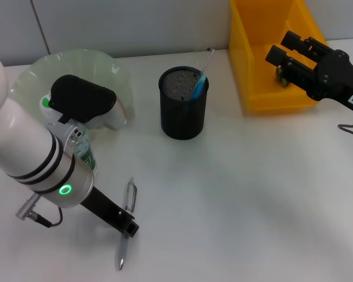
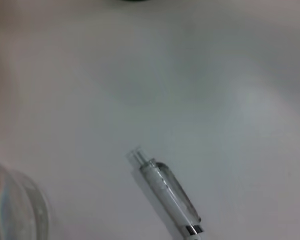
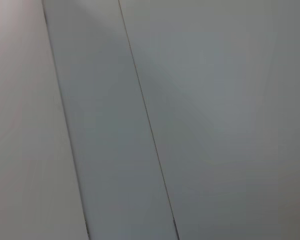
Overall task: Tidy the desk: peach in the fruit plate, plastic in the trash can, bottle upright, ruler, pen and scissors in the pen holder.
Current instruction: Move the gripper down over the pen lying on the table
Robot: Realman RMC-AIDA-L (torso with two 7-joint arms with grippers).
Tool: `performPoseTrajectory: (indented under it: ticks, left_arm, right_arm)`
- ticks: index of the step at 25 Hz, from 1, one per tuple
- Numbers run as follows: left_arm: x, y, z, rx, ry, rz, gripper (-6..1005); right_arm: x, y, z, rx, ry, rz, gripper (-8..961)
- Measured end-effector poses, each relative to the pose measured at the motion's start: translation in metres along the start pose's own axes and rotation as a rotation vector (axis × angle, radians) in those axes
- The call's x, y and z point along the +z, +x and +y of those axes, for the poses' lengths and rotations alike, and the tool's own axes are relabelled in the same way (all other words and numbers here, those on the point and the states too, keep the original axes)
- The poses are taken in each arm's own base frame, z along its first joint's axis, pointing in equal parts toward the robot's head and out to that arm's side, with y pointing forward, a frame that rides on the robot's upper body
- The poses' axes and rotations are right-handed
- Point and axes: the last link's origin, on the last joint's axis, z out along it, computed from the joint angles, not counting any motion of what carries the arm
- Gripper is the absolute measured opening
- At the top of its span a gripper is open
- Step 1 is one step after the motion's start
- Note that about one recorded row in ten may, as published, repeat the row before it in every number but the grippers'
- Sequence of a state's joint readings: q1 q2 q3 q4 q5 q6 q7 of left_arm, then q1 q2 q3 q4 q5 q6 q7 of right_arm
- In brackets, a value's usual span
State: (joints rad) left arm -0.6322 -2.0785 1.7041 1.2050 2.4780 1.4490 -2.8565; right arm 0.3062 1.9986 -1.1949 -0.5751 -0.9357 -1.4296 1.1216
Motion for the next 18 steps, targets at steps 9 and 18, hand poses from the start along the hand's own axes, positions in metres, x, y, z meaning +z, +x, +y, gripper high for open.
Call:
performPoseTrajectory:
  ticks: [9, 18]
  left_arm:
    - [0.0029, -0.0016, 0.0011, 0.002, -0.004, -0.007, 385]
    - [0.0056, -0.0029, 0.0027, 0.017, 0.005, -0.016, 356]
  right_arm:
    - [-0.0005, 0.0002, 0.0003, 0.001, 0.000, 0.000, 610]
    - [-0.0010, 0.0000, 0.0028, 0.007, -0.014, -0.007, 609]
